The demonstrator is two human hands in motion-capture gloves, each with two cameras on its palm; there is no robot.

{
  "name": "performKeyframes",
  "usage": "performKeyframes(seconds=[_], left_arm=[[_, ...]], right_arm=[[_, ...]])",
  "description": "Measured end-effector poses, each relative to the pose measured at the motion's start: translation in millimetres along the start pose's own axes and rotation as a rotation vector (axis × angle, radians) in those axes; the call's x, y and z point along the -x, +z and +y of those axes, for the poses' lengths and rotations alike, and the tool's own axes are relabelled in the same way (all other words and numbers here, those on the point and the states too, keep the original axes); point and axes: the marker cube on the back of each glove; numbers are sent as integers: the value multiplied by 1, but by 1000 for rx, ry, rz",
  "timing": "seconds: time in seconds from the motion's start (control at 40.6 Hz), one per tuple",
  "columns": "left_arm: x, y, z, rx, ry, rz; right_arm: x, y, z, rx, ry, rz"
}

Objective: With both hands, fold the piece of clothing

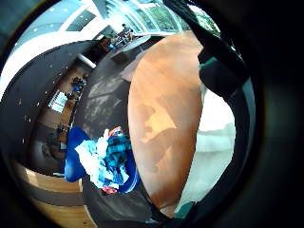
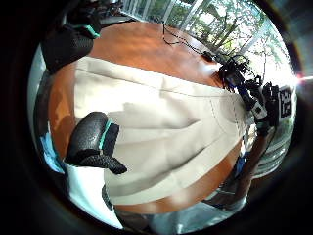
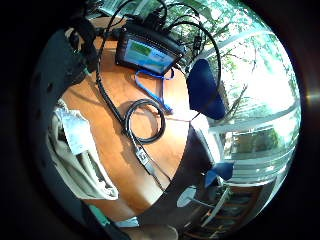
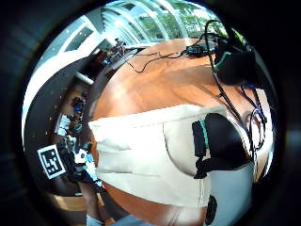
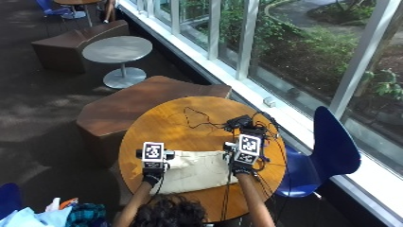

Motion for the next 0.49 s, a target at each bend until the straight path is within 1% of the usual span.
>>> performKeyframes(seconds=[0.074,0.197,0.296,0.37,0.419,0.493], left_arm=[[-1,-8,24,-35,25,-22],[-11,-15,66,11,77,43],[-19,-12,95,124,95,121],[-26,10,105,251,93,152],[-28,24,108,326,88,138],[-30,41,108,380,92,108]], right_arm=[[-17,-12,37,-75,105,-94],[-32,-12,99,-90,250,-285],[-41,2,131,-26,358,-290],[-40,18,148,72,403,-245],[-35,26,151,119,406,-230],[-28,33,148,142,393,-248]])
